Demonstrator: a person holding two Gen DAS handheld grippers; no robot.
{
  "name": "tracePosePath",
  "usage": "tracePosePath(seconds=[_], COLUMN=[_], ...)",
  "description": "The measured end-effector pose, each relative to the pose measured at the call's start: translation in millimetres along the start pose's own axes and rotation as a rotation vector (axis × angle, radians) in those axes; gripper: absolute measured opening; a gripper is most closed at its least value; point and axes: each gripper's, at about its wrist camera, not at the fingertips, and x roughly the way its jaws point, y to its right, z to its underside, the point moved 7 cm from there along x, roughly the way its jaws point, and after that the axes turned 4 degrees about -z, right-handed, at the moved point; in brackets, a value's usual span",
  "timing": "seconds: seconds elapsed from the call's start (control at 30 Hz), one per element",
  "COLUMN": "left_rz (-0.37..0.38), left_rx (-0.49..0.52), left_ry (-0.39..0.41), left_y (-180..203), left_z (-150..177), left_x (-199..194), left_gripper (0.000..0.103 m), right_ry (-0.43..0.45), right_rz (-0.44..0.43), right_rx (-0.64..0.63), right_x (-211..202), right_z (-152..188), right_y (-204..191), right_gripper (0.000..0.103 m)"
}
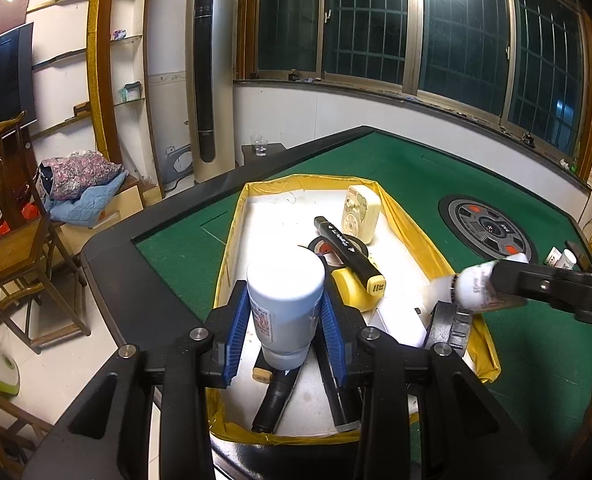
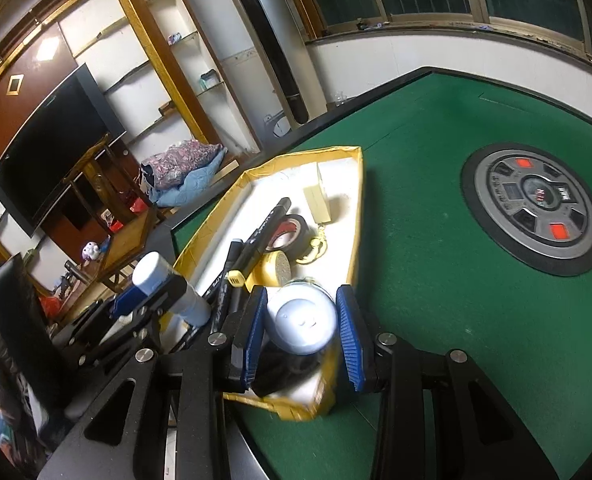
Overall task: Organize rigid objects
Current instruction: 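Lower the bottles into the tray and open both grippers, then move both grippers back toward the remaining white bottles on the table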
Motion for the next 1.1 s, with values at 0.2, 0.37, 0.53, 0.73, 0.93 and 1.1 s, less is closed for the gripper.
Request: tracePosePath(seconds=[0.2,0.37,0.53,0.73,0.93,1.1], left_rz=[0.012,0.012,0.014,0.023,0.028,0.057], left_rx=[0.002,0.003,-0.011,-0.033,-0.051,-0.034], left_ry=[0.0,-0.001,0.007,0.007,0.02,0.039], left_y=[3.4,1.9,-3.4,-7.1,-11.5,0.5], left_z=[0.5,0.3,-1.9,-2.4,-3.8,-8.1], left_x=[-0.9,-2.5,-4.0,-2.6,-11.5,-24.3], left_gripper=[0.033,0.033,0.033,0.033,0.033,0.033], right_ry=[0.004,-0.022,-0.136,-0.072,-0.022,0.004], right_rz=[0.001,0.02,-0.046,-0.037,-0.098,-0.098], right_rx=[0.013,-0.024,-0.01,-0.02,-0.002,0.054], right_x=[11.6,37.7,66.1,39.4,10.8,-10.0], right_z=[2.2,2.1,3.1,-7.9,-0.3,6.1], right_y=[-1.5,-19.5,-27.2,-21.3,-23.9,-5.0], right_gripper=[0.033,0.033,0.035,0.045,0.045,0.045])
